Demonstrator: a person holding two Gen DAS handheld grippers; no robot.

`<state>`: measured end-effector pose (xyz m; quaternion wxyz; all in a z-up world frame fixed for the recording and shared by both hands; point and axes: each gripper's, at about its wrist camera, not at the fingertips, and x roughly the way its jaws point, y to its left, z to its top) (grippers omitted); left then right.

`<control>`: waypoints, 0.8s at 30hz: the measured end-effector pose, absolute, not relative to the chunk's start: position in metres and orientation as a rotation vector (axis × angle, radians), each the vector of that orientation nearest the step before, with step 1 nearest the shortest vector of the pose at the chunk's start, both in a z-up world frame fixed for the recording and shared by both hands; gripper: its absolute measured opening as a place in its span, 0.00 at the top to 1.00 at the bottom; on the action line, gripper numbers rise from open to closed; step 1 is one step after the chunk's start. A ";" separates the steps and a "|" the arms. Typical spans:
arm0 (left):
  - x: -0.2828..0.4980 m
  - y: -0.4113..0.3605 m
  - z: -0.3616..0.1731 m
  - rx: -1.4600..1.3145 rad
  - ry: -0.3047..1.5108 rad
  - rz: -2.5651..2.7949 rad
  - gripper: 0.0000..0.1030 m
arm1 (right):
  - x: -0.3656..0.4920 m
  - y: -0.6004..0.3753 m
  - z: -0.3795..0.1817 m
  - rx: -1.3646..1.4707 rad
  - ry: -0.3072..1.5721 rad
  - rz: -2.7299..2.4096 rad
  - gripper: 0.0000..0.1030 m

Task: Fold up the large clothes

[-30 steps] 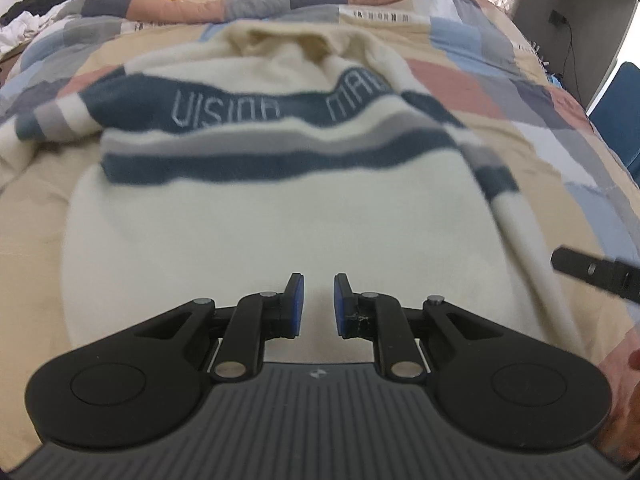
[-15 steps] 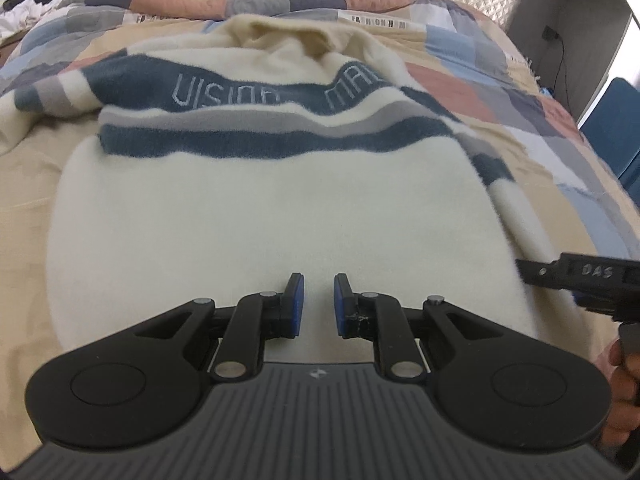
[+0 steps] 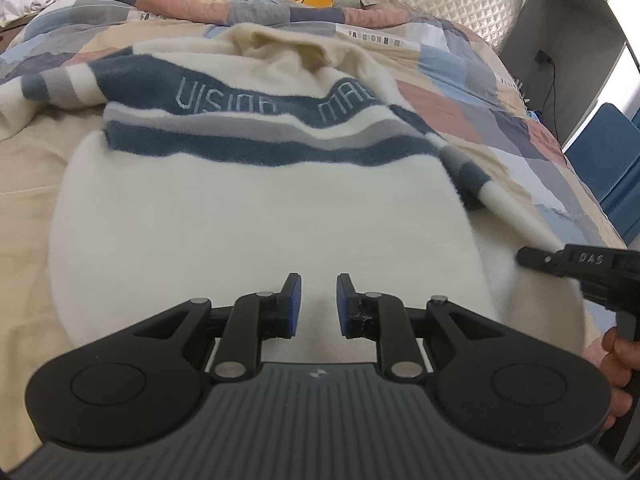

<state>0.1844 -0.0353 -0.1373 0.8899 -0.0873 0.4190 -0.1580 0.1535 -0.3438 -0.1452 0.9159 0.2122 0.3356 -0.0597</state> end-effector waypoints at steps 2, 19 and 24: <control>0.185 -0.035 -0.138 -0.190 0.880 -0.335 0.78 | 0.154 -0.347 -0.141 0.428 0.672 -0.132 0.85; 0.191 -0.042 -0.149 -0.199 0.898 -0.355 0.76 | 0.214 -0.437 -0.077 0.283 0.491 -0.369 0.86; 0.197 -0.044 -0.155 -0.208 0.910 -0.351 0.75 | 0.245 -0.456 -0.069 0.220 0.412 -0.439 0.86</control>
